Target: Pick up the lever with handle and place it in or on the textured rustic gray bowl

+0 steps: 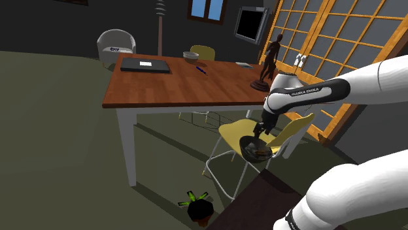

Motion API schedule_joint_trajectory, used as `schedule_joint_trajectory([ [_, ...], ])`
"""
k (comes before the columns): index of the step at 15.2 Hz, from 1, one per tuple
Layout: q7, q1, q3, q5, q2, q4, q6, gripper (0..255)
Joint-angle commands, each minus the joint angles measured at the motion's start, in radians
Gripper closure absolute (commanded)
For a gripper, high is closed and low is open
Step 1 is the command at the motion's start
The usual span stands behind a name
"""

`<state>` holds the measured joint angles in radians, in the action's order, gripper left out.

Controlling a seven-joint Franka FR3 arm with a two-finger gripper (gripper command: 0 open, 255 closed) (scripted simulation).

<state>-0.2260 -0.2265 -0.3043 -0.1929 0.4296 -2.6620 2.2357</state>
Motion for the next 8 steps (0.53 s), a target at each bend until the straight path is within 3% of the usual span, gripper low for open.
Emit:
schedule_joint_trajectory([
  [1, -0.003, -0.007, -0.002, 0.0, 0.02, 0.009, -0.054, 0],
  [4, -0.002, -0.008, 0.017, 0.008, 0.068, 0.071, -0.164, 0],
  [8, -0.002, -0.008, 0.017, 0.008, 0.068, 0.071, -0.164, 0],
])
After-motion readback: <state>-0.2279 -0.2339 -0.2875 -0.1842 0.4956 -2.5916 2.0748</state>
